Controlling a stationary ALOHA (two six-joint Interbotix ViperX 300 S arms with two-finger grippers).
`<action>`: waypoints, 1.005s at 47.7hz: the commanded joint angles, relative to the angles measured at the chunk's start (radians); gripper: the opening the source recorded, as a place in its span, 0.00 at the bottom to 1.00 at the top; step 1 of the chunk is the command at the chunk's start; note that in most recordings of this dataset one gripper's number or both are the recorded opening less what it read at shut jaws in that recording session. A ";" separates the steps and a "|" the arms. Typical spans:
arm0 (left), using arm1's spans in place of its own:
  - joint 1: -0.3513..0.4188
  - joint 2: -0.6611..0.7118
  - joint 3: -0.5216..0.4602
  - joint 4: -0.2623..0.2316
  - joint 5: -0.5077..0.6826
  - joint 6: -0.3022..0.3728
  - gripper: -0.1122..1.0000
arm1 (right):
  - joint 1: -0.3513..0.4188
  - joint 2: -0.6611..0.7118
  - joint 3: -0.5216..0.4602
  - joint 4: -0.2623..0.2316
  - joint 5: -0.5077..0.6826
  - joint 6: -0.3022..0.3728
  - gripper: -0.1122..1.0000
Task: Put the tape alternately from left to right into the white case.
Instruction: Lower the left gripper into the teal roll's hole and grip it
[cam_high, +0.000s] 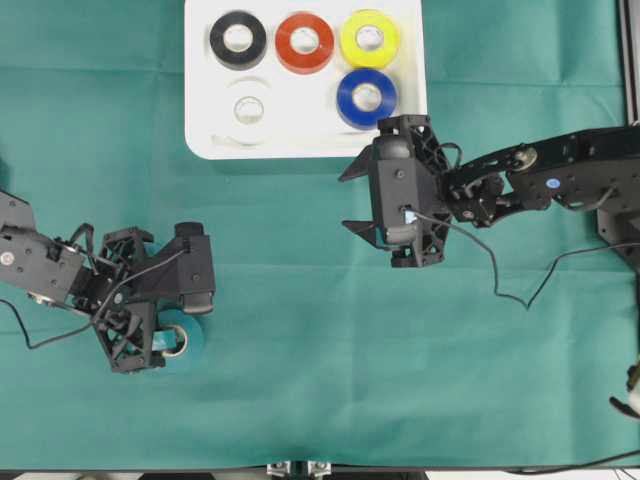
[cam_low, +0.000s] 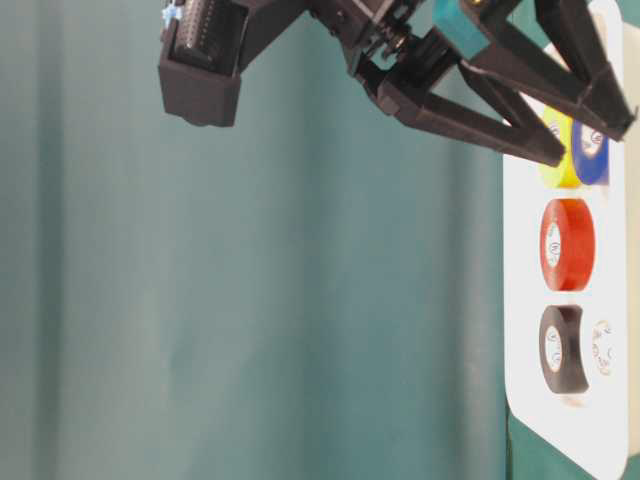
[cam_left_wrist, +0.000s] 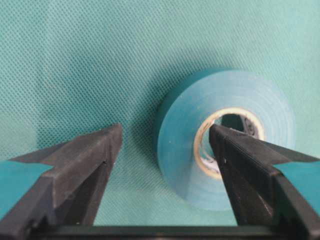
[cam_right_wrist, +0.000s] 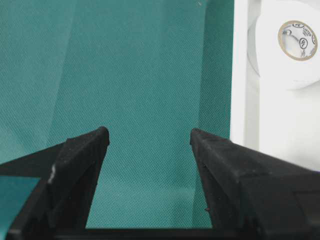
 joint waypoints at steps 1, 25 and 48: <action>-0.011 0.005 -0.014 -0.002 -0.003 -0.014 0.85 | 0.003 -0.011 -0.014 0.002 -0.003 0.000 0.76; -0.009 0.012 -0.021 -0.003 -0.003 -0.029 0.07 | 0.006 -0.011 -0.009 0.002 -0.006 0.000 0.76; -0.011 -0.035 -0.072 -0.002 0.038 -0.023 0.07 | 0.014 -0.011 -0.011 0.002 -0.006 0.002 0.76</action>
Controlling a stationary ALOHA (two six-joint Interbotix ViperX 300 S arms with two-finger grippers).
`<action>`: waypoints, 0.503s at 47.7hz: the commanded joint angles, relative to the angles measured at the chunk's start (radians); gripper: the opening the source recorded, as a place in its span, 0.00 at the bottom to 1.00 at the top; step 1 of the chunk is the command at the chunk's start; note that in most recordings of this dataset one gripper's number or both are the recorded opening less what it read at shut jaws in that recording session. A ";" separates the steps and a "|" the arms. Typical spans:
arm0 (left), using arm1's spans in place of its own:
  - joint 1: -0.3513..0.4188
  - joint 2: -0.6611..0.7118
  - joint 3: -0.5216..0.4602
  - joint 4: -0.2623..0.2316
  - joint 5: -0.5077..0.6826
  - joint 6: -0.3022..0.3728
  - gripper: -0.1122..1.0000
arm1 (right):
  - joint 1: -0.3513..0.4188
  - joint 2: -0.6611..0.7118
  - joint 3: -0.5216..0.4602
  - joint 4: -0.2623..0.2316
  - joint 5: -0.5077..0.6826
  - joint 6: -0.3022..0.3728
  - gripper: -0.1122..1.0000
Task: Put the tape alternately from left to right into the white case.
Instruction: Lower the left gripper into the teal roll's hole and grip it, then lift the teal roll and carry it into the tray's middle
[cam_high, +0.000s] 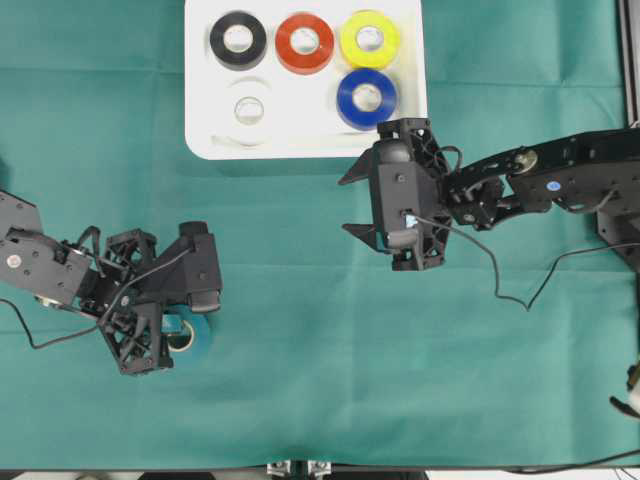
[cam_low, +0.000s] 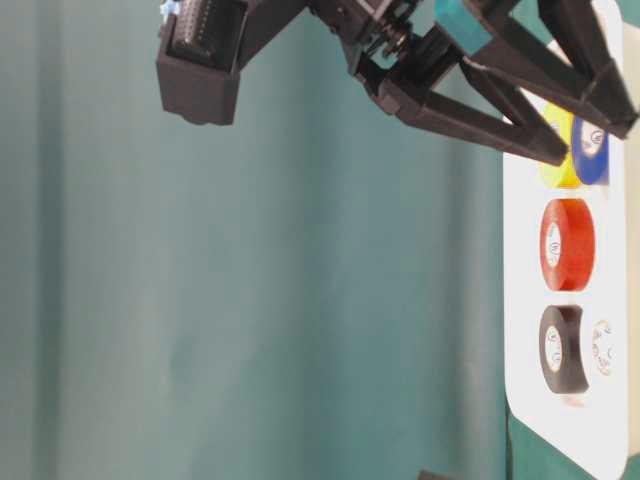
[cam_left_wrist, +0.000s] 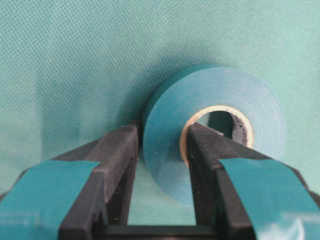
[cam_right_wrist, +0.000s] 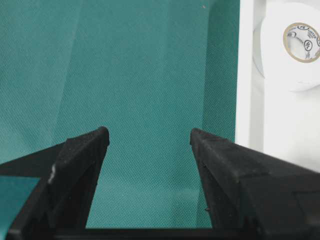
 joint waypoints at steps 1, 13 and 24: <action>-0.008 -0.044 -0.046 -0.002 0.026 0.005 0.07 | 0.005 -0.011 -0.012 0.002 -0.003 0.002 0.76; 0.006 -0.120 -0.124 0.003 0.186 0.012 0.07 | 0.006 -0.011 -0.018 0.002 -0.005 0.000 0.76; 0.066 -0.150 -0.155 0.006 0.311 0.015 0.07 | 0.009 -0.011 -0.021 0.002 -0.005 0.000 0.76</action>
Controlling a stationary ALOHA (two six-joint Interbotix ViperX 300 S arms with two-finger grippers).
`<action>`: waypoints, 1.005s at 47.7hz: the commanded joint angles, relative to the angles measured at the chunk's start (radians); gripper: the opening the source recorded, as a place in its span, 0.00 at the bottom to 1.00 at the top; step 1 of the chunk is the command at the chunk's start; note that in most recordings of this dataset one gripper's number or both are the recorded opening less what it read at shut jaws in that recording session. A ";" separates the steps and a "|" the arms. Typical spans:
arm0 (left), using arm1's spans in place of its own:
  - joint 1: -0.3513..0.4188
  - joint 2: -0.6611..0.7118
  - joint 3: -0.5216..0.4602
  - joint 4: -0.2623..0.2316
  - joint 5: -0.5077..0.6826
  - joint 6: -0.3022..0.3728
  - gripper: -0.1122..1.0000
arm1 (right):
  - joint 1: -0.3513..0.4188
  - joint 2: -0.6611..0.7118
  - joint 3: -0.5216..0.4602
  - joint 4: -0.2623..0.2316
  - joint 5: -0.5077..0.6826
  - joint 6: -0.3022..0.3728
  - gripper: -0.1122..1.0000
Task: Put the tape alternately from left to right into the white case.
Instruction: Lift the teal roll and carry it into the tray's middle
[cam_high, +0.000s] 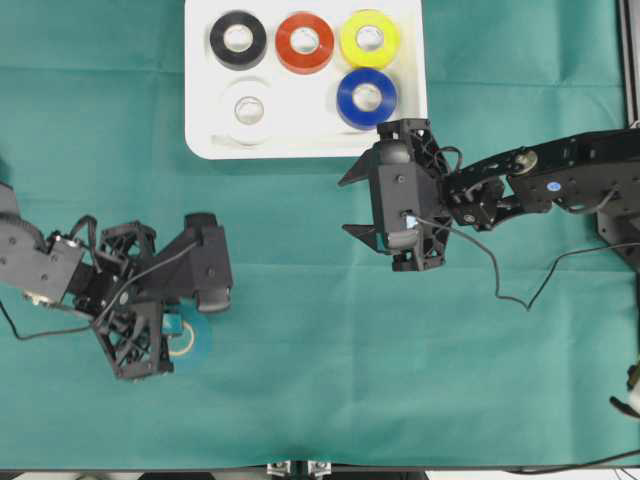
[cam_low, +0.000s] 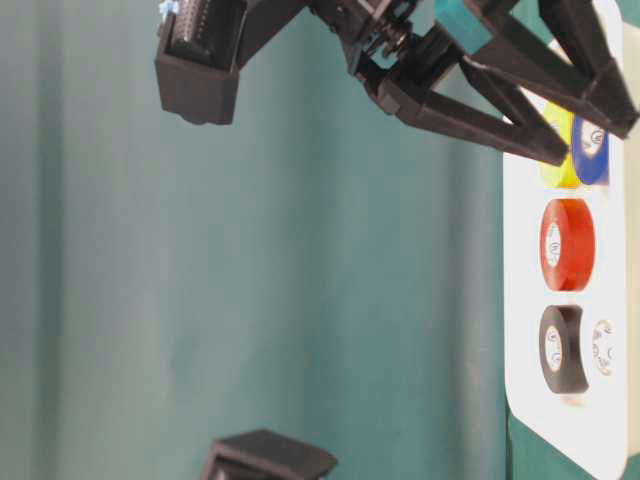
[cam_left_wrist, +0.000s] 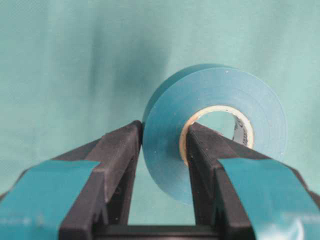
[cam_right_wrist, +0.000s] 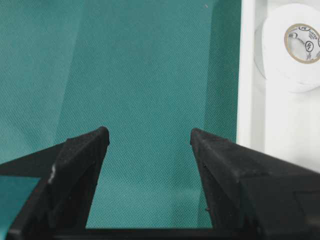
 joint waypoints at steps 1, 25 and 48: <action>0.037 -0.031 -0.025 0.005 0.028 0.000 0.07 | 0.006 -0.011 -0.020 0.002 -0.005 0.000 0.76; 0.250 -0.032 -0.048 0.009 0.029 0.106 0.07 | 0.011 -0.011 -0.021 0.002 -0.003 0.000 0.76; 0.462 -0.017 -0.106 0.009 -0.060 0.337 0.07 | 0.021 -0.011 -0.021 0.002 -0.002 0.000 0.76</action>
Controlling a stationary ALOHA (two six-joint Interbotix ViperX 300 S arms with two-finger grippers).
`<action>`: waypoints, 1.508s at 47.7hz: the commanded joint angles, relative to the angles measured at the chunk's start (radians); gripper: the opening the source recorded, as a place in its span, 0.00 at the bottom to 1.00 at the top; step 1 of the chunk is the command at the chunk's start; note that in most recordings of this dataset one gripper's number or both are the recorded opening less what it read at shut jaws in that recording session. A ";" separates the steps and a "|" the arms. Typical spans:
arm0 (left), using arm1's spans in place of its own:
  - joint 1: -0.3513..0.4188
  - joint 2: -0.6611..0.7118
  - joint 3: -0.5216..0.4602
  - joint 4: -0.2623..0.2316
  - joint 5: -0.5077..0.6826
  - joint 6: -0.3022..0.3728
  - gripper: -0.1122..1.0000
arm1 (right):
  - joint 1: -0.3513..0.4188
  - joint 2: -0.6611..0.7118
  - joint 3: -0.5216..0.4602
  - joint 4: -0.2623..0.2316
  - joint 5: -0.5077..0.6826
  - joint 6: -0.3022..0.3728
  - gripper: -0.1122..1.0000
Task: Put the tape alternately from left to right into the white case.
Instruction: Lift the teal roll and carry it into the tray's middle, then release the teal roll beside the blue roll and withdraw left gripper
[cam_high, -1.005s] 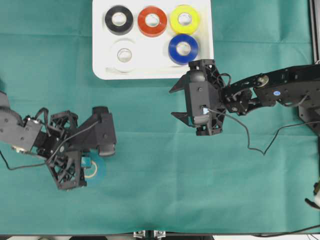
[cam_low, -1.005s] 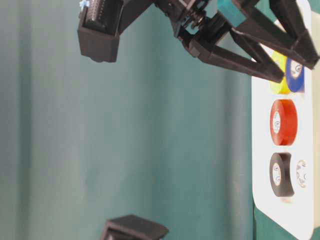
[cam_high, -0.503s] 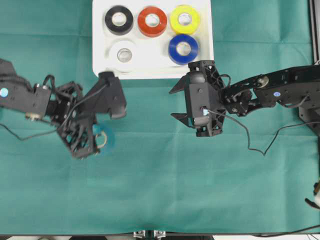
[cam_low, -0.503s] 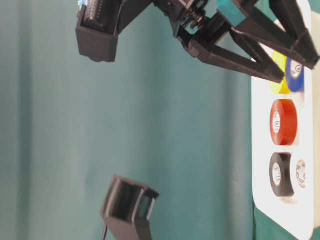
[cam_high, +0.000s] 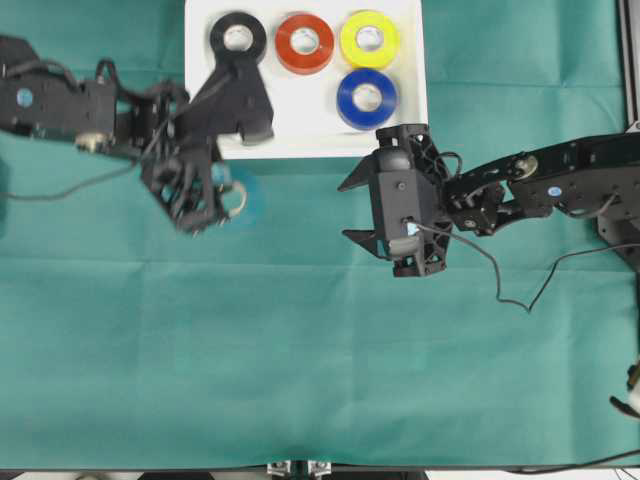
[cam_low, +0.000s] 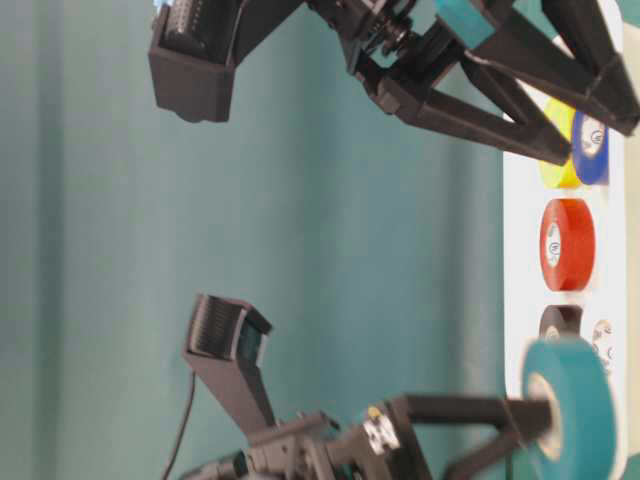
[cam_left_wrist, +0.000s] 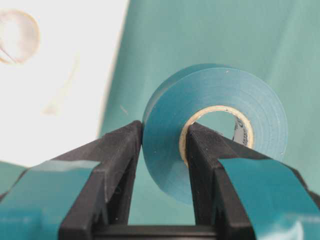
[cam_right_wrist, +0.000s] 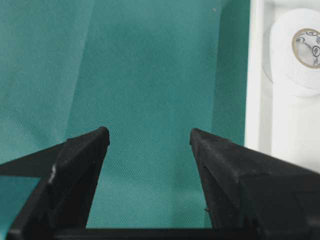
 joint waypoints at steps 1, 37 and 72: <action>0.035 -0.008 -0.040 0.003 -0.040 0.028 0.07 | 0.005 -0.012 -0.020 0.000 -0.003 0.002 0.76; 0.204 0.236 -0.252 0.003 -0.146 0.241 0.07 | 0.012 -0.011 -0.014 0.000 -0.005 0.002 0.76; 0.261 0.334 -0.261 0.003 -0.239 0.308 0.07 | 0.012 -0.011 -0.011 0.002 -0.005 0.002 0.76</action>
